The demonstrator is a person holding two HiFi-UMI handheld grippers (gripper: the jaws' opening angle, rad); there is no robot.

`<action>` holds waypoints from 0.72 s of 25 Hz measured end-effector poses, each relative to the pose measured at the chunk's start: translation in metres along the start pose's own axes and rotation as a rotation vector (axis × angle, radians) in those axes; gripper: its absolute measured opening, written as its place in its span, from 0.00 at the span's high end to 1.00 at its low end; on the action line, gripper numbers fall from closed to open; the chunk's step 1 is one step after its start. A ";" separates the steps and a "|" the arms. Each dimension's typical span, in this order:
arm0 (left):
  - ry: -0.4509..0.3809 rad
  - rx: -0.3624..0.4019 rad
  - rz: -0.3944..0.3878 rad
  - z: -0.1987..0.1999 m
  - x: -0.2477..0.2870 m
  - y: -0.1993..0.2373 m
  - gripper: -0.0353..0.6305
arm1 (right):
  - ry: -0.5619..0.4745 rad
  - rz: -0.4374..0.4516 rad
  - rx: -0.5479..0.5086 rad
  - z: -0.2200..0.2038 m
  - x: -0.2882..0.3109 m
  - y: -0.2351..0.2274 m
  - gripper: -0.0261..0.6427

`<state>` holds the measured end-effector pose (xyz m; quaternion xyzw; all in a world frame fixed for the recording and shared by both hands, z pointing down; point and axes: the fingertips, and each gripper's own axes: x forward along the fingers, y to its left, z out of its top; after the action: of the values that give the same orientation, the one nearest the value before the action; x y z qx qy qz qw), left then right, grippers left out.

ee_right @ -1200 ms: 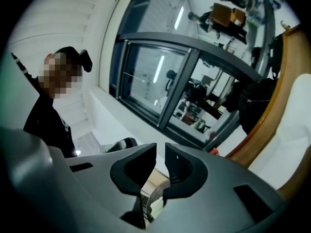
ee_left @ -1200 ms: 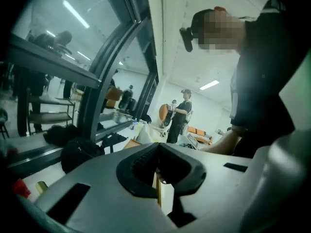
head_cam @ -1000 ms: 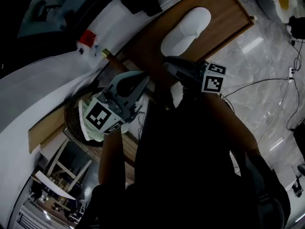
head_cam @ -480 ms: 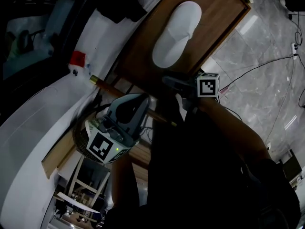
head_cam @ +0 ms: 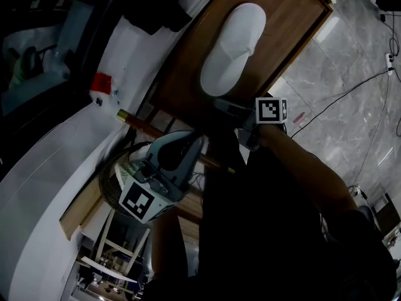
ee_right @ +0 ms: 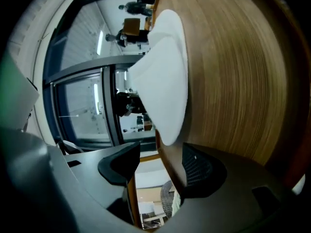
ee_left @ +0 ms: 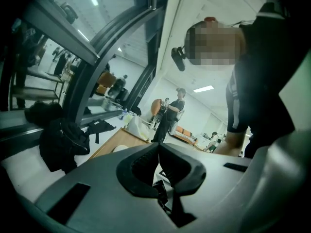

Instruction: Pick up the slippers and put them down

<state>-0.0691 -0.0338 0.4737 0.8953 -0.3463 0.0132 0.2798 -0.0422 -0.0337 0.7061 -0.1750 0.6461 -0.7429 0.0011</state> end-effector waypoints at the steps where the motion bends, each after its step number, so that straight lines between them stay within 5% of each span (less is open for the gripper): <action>1: -0.001 0.001 -0.001 0.001 0.001 0.001 0.93 | -0.011 0.003 0.014 0.002 0.001 -0.001 0.61; 18: 0.003 -0.012 0.007 -0.004 -0.006 0.011 0.93 | -0.075 0.081 0.039 0.028 0.024 -0.002 0.61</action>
<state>-0.0798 -0.0345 0.4813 0.8924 -0.3492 0.0137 0.2856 -0.0564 -0.0659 0.7172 -0.1761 0.6374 -0.7478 0.0587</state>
